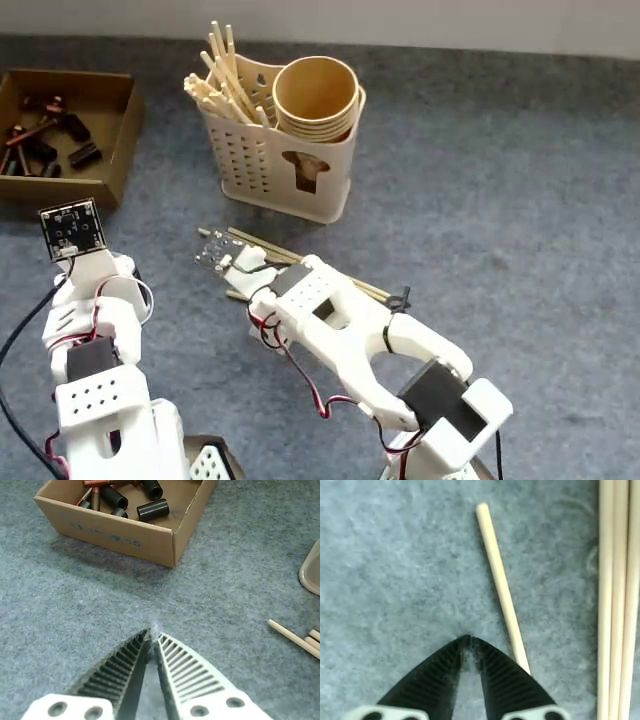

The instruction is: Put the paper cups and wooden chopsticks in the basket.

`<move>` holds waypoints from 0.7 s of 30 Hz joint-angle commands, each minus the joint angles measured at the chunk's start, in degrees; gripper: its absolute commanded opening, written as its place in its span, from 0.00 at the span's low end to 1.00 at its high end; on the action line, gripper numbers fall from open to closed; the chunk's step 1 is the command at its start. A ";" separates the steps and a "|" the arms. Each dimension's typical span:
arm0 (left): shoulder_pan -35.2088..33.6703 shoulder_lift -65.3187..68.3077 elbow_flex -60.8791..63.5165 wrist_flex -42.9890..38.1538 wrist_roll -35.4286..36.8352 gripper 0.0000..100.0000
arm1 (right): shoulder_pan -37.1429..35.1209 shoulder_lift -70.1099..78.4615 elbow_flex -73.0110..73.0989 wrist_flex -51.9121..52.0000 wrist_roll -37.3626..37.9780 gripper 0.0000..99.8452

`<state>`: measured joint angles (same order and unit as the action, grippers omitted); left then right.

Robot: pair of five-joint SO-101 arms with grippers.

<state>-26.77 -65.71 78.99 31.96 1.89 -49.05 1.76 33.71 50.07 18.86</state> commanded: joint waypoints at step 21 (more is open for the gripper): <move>-0.66 -0.48 -0.22 -0.97 0.53 0.01 | 2.33 -18.77 6.20 -1.45 0.53 0.25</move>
<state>-26.77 -65.71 78.99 31.96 1.89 -47.12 -17.41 40.22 51.56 18.77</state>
